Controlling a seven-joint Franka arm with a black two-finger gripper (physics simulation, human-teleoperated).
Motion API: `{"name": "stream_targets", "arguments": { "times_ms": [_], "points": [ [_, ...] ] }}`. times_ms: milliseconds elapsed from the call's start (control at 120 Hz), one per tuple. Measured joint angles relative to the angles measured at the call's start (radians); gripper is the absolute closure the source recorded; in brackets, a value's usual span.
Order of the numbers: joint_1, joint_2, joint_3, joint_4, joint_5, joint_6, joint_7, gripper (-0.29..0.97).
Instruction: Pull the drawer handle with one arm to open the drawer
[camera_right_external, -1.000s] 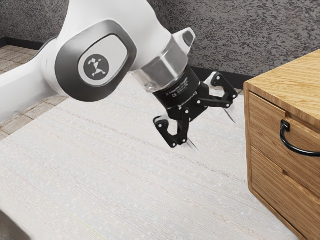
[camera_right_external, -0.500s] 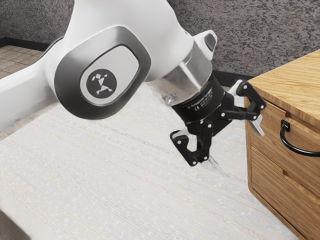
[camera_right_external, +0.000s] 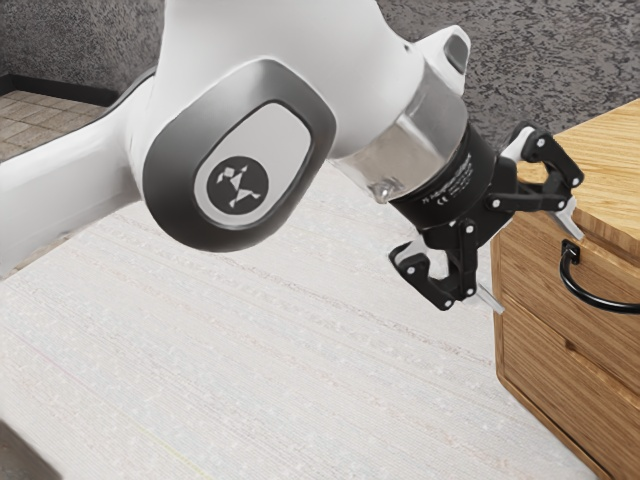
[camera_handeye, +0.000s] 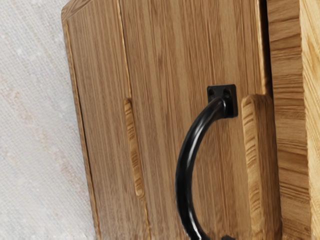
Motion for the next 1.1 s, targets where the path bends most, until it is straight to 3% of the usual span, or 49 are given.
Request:
{"name": "stream_targets", "arguments": {
  "times_ms": [442, 925, 1100],
  "points": [
    [0.011, 0.035, -0.004, 0.004, 0.035, 0.026, -0.016, 0.24],
    [0.081, 0.101, -0.006, 0.020, 0.081, 0.057, -0.026, 0.27],
    [0.038, 0.117, -0.006, 0.021, 0.083, 0.056, -0.028, 0.27]
  ]
}}
